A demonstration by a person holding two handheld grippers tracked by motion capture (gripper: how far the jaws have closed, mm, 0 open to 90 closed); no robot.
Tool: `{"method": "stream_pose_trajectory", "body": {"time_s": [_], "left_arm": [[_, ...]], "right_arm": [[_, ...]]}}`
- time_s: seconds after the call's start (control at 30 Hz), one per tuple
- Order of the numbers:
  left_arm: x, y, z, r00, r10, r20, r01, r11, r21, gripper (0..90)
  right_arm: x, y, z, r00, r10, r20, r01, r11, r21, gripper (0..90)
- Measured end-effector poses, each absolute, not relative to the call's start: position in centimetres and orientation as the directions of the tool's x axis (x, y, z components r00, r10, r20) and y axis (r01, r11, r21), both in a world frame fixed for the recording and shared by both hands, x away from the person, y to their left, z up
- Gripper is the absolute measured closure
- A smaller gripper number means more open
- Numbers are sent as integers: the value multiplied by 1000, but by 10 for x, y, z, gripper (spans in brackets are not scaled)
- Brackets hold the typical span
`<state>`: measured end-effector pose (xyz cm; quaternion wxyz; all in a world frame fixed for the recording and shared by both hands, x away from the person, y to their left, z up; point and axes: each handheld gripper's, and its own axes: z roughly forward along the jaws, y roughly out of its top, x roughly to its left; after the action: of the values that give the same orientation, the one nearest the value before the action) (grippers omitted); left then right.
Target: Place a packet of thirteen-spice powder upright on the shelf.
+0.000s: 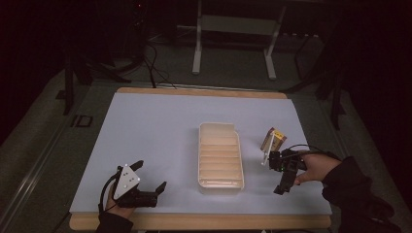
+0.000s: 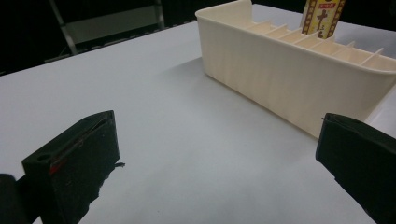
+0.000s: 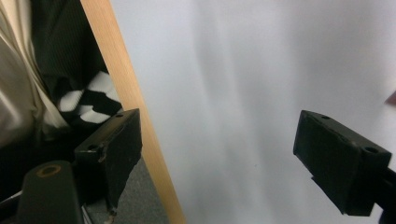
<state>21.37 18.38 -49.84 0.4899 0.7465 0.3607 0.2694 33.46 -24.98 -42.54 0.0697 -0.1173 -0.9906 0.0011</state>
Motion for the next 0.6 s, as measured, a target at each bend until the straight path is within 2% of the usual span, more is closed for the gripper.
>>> {"method": "stream_pose_trajectory", "body": {"time_s": [0.17,0.6], "left_arm": [[214,184,-499,598,800,50,276,-264,924,0],[215,183,-500,605,795,48,284,-272,920,0]], "right_arm": [[344,-245,-411,-963,241,121,247,968,36,153],[361,-239,-386,-964,259,61,264,961,83,161]]}}
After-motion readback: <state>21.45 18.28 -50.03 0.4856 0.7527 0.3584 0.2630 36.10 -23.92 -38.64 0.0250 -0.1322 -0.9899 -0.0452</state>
